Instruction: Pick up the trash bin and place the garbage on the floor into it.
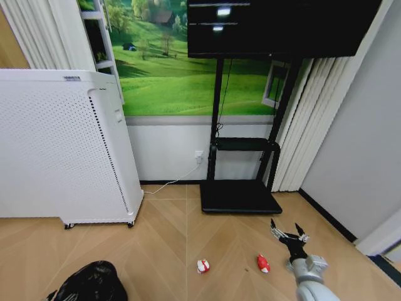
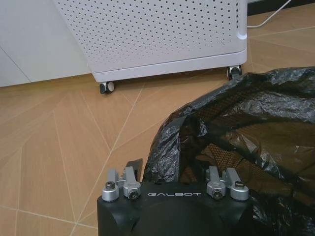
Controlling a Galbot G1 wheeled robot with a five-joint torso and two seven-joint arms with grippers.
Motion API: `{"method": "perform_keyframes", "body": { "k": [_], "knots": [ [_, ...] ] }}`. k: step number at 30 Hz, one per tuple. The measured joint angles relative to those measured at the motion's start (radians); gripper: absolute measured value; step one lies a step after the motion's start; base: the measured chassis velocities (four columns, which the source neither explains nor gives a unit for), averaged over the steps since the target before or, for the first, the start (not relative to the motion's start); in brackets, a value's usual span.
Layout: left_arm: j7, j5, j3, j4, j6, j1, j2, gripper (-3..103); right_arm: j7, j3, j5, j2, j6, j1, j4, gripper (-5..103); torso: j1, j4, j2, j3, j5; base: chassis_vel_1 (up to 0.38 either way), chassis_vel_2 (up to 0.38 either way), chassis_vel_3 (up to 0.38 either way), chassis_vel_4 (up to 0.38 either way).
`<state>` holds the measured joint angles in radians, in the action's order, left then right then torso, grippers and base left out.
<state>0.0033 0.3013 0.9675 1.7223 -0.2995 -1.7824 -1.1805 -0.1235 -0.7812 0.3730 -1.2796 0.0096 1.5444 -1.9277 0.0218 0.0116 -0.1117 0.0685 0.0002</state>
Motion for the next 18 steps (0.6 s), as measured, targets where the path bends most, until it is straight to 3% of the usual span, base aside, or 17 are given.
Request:
{"method": "perform_keyframes", "body": {
  "k": [3, 5, 6, 8, 11, 18],
  "knots": [
    [0.0, 0.0, 0.0, -0.002, 0.003, 0.014, -0.002, 43, 0.0, 0.001, 0.0, 0.002, -0.001, -0.003, 0.001, 100, 0.0, 0.0001, 0.0, 0.0, 0.0, 0.0, 0.0, 0.0, 0.0],
    [0.0, 0.0, 0.0, -0.002, 0.004, 0.017, -0.003, 43, 0.0, 0.001, 0.0, 0.003, -0.001, -0.004, 0.001, 100, 0.0, 0.0001, 0.0, 0.0, 0.0, 0.0, 0.0, 0.0, 0.0],
    [-0.001, -0.002, 0.002, -0.001, 0.008, 0.023, -0.003, 32, 0.0, 0.001, 0.0, 0.003, -0.001, -0.004, 0.002, 100, 0.0, 0.0001, 0.0, 0.0, 0.0, 0.0, 0.0, 0.0, 0.0],
    [-0.001, -0.003, 0.002, 0.001, 0.011, 0.027, -0.003, 32, 0.0, 0.001, 0.0, 0.003, -0.001, -0.004, 0.003, 100, 0.0, -0.0001, 0.0, 0.0, -0.0001, 0.0, 0.0, 0.0, 0.0],
    [-0.001, -0.009, 0.002, 0.007, 0.017, 0.038, -0.006, 17, 0.0, 0.001, 0.0, 0.003, -0.001, -0.005, 0.004, 100, 0.0, 0.0002, 0.0, 0.0, -0.0002, 0.0, 0.0, 0.0, 0.0],
    [-0.003, -0.028, -0.004, 0.007, 0.04, 0.055, -0.019, 14, 0.0, 0.001, -0.001, 0.004, 0.003, -0.009, 0.007, 100, 0.0, -0.0002, 0.0, 0.0, 0.0, 0.0, 0.0, 0.0, 0.0]
  ]
}}
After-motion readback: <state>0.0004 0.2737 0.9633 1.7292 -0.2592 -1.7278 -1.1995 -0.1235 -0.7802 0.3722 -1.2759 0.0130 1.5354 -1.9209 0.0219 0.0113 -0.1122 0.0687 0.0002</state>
